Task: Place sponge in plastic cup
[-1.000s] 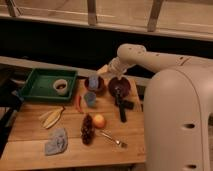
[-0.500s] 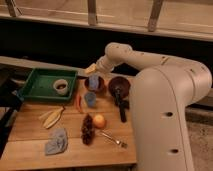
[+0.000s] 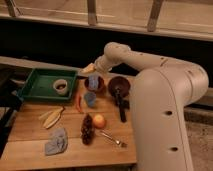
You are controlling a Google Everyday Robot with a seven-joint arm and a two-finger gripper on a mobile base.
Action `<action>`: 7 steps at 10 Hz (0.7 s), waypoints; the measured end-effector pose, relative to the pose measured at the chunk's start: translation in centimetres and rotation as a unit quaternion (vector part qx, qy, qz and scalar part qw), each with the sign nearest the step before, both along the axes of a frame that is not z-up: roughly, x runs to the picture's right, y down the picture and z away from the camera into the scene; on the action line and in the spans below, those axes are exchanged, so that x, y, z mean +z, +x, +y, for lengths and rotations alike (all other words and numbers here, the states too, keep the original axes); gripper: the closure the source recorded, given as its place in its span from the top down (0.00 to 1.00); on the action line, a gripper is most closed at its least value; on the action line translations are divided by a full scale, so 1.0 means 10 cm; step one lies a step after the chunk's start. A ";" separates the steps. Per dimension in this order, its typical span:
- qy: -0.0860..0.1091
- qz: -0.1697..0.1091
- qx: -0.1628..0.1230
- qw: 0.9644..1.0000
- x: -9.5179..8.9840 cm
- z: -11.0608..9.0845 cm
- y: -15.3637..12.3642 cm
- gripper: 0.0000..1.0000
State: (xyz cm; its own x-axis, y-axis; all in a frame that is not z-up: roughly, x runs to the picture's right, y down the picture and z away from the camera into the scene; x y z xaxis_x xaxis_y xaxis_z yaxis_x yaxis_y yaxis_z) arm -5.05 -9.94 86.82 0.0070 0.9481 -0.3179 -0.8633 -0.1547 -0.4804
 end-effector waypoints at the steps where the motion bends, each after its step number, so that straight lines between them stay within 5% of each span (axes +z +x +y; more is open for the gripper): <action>1: 0.000 -0.006 -0.006 1.000 0.01 0.02 -0.03 0.80; 5: -0.009 -0.031 -0.039 0.999 0.19 0.09 -0.48 0.80; 7: -0.014 -0.024 -0.049 0.998 0.38 0.17 -0.43 0.80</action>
